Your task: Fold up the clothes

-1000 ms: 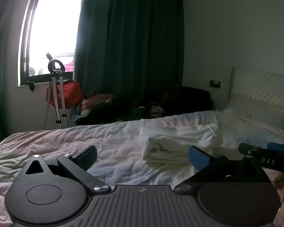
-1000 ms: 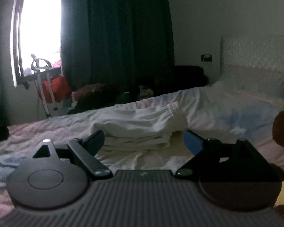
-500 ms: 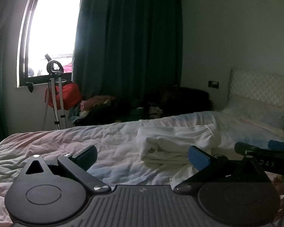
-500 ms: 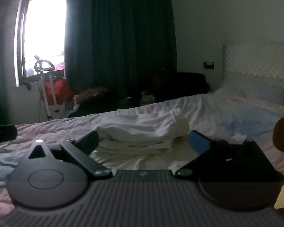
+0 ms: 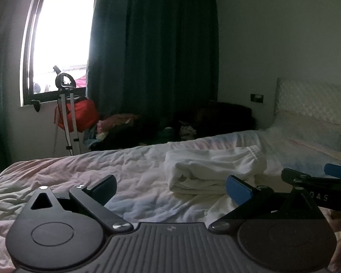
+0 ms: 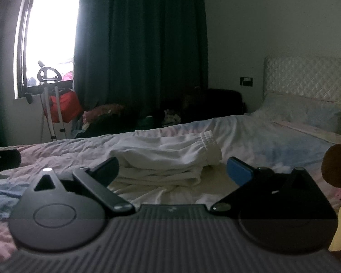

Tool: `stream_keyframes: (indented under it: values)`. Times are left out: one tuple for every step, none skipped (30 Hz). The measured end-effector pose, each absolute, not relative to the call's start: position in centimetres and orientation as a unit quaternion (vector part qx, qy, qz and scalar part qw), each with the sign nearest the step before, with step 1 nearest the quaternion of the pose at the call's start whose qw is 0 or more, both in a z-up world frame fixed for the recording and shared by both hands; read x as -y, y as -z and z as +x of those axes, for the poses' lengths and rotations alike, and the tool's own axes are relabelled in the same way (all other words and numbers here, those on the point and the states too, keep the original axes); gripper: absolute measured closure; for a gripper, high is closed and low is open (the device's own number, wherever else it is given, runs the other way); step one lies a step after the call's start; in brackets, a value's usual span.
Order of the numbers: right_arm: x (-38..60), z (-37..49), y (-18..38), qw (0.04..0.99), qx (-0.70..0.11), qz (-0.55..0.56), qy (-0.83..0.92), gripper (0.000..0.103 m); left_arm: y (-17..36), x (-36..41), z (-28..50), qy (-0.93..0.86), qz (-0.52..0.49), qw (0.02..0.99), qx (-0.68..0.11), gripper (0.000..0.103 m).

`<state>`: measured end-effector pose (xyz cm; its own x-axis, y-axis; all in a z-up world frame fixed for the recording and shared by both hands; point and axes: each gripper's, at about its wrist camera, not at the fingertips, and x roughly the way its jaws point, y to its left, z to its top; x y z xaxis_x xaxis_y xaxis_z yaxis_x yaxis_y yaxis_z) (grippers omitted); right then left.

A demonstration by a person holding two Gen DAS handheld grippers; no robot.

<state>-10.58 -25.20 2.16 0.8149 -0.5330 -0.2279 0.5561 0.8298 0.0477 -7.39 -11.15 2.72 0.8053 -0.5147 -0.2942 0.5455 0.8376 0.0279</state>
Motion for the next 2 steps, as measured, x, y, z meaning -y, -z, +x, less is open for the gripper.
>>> stream_keyframes:
  values:
    - [25.14,-10.60,-2.16,0.951,-0.103,0.055,0.287,0.000,-2.71,11.14,-7.40,0.280,0.055,0.948,-0.138,0.000]
    - [25.09,-10.63,-2.16,0.951,-0.104,0.055,0.287,0.000,-2.69,11.13,-7.43,0.280,0.055,0.948,-0.138,0.000]
